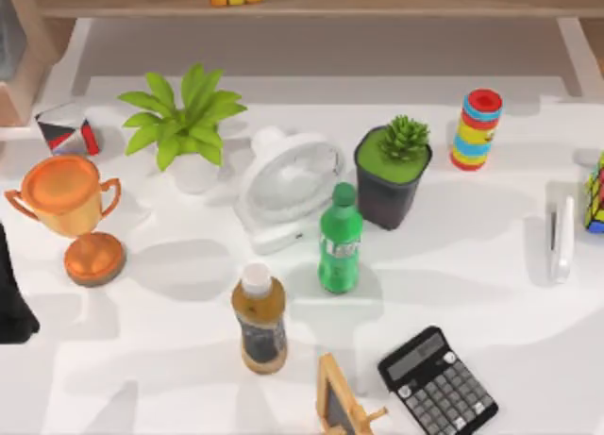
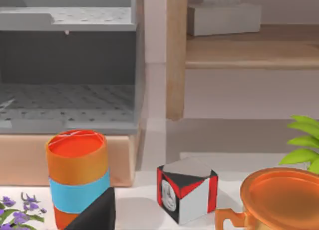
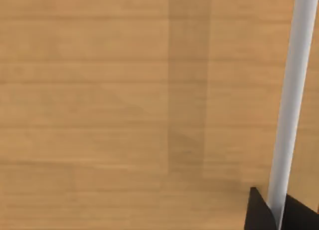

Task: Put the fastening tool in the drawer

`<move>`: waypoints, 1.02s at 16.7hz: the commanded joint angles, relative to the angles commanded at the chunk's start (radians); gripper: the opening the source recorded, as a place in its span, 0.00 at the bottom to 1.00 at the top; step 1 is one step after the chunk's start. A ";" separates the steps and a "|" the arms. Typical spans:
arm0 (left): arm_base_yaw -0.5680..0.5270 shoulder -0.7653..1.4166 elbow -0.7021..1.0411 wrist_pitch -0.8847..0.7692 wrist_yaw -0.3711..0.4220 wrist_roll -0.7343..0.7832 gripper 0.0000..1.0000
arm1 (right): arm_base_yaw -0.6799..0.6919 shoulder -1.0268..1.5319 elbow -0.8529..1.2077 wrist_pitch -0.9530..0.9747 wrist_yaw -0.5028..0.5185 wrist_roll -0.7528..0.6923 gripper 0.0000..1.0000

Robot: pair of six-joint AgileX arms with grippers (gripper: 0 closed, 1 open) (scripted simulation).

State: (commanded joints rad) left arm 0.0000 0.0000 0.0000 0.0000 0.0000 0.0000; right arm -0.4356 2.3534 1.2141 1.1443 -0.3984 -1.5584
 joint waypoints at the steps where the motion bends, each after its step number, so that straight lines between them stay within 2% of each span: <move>1: 0.000 0.000 0.000 0.000 0.000 0.000 1.00 | 0.000 0.000 0.000 0.000 0.000 0.000 0.00; 8: 0.000 0.000 0.000 0.000 0.000 0.000 1.00 | -0.010 -0.010 -0.017 0.012 -0.005 0.003 0.00; 17: 0.000 0.000 0.000 0.000 0.000 0.000 1.00 | -0.070 -0.122 -0.279 0.153 -0.067 0.004 0.00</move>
State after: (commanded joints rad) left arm 0.0000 0.0000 0.0000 0.0000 0.0000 0.0000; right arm -0.5052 2.2311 0.9353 1.2976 -0.4656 -1.5547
